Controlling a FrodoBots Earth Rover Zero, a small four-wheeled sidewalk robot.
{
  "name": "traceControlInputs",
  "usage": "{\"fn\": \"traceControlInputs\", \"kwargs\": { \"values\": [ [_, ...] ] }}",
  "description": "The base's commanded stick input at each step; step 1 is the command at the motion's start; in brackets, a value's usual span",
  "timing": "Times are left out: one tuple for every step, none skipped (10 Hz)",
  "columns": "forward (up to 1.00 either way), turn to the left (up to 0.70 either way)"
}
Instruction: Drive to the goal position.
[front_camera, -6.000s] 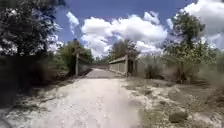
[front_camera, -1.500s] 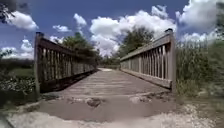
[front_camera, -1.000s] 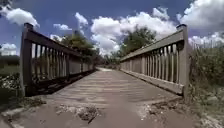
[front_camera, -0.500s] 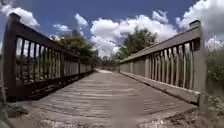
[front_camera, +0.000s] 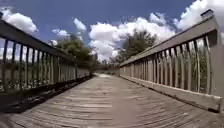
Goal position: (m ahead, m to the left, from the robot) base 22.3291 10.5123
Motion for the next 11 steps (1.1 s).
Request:
{"fn": "traceControlInputs", "kwargs": {
  "values": [
    [0.69, 0.00],
    [0.69, 0.00],
    [0.69, 0.00],
    [0.69, 0.00],
    [0.69, 0.00],
    [0.69, 0.00],
    [0.69, 0.00],
    [0.69, 0.00],
    [0.69, 0.00],
    [0.69, 0.00],
    [0.69, 0.00]
  ]
}}
